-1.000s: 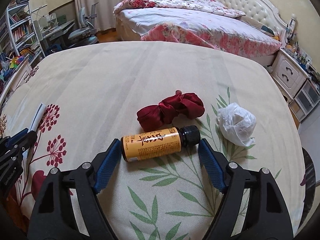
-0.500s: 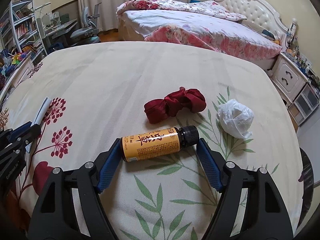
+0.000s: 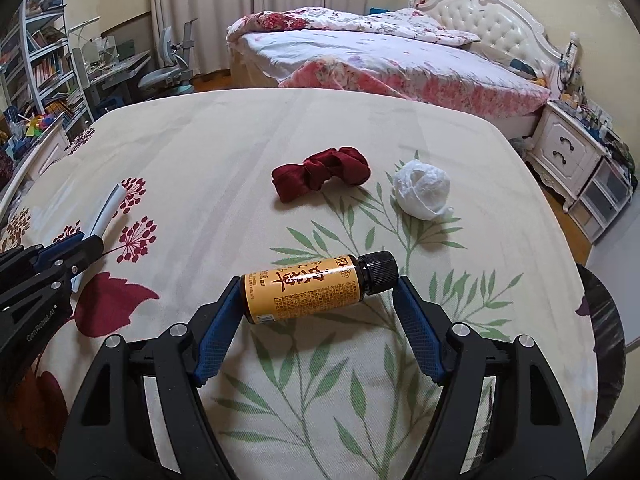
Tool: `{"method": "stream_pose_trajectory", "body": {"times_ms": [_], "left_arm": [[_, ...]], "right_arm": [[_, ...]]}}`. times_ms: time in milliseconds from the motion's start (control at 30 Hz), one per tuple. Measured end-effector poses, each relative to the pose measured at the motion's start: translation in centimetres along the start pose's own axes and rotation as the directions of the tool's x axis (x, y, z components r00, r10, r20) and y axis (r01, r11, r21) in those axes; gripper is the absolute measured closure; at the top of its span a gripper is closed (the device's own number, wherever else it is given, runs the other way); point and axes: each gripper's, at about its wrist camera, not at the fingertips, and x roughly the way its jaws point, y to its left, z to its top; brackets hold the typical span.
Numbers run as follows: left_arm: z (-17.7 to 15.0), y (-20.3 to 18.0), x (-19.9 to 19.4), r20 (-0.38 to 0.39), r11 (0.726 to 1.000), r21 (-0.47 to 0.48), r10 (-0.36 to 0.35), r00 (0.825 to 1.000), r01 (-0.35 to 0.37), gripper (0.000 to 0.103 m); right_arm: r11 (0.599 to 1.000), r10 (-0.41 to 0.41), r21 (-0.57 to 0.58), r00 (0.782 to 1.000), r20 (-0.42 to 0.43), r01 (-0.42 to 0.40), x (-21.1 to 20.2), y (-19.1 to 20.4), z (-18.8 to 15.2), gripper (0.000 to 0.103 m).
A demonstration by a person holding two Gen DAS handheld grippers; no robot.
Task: Collect trash
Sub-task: 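Carry the strip and bottle over the black bin with both tools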
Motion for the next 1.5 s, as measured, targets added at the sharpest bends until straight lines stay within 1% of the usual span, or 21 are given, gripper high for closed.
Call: {"method": "stream_pose_trajectory", "body": {"times_ms": [233,433,700,933,1067,1300,1500], "left_arm": [[-0.4,-3.2,-0.8,0.015,0.998,0.036,-0.051,0.999,0.051,0.082],[-0.6,-6.5,-1.5,0.033,0.992,0.07,-0.103,0.994,0.1,0.082],[-0.6,-12.0,-2.6,0.062,0.975,0.144,-0.18,0.982,0.169,0.082],[-0.2,-17.7,-2.9,0.064,0.942,0.232,-0.261,0.963,0.24,0.082],[0.2,-20.8,-3.1,0.064,0.92,0.28,-0.303,0.951,0.275,0.082],[0.9,-25.8,-3.0,0.058,0.882,0.343,-0.364,0.93,0.324,0.082],[1.7,-29.2,-2.5,0.051,0.856,0.385,-0.393,0.918,0.345,0.082]], "right_arm": [[0.998,-0.056,0.041,0.998,0.022,0.055,-1.7,-2.8,-1.2,0.03],[0.989,-0.123,0.093,0.992,0.036,0.119,-3.0,-6.0,-2.5,0.03],[0.956,-0.218,0.21,0.975,0.037,0.206,-4.4,-11.9,-4.0,0.03],[0.903,-0.316,0.311,0.949,0.01,0.298,-5.3,-17.4,-5.7,0.03],[0.866,-0.375,0.353,0.927,-0.009,0.354,-5.7,-20.3,-6.6,0.03],[0.817,-0.427,0.411,0.904,-0.041,0.404,-5.7,-24.3,-7.8,0.03],[0.791,-0.453,0.431,0.889,-0.067,0.435,-5.2,-26.3,-8.5,0.03]]}}
